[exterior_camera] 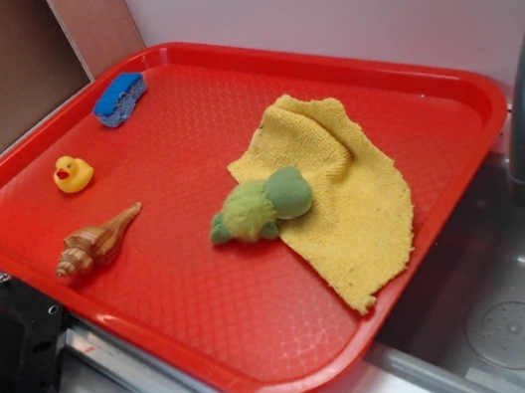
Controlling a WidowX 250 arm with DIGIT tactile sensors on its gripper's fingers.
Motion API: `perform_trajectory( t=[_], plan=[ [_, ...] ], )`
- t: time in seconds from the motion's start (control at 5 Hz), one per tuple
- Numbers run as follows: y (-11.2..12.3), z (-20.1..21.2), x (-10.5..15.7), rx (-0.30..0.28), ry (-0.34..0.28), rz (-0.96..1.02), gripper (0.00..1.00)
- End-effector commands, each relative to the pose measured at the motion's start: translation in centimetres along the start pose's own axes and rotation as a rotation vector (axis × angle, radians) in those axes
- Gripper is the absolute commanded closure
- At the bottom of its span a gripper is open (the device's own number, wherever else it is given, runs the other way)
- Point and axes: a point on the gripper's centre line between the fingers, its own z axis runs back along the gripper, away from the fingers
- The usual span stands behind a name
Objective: Grab the green animal.
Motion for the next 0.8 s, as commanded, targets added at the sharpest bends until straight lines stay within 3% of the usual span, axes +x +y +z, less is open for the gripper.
perform_trajectory(
  t=[0.0, 0.4, 0.6],
  plan=[
    [0.0, 0.0, 0.0, 0.000, 0.000, 0.000, 0.00],
    [-1.8, -2.3, 2.1, 0.023, -0.032, -0.047, 0.00],
    [-3.5, -4.2, 3.7, 0.006, -0.046, -0.127, 0.00]
  ],
)
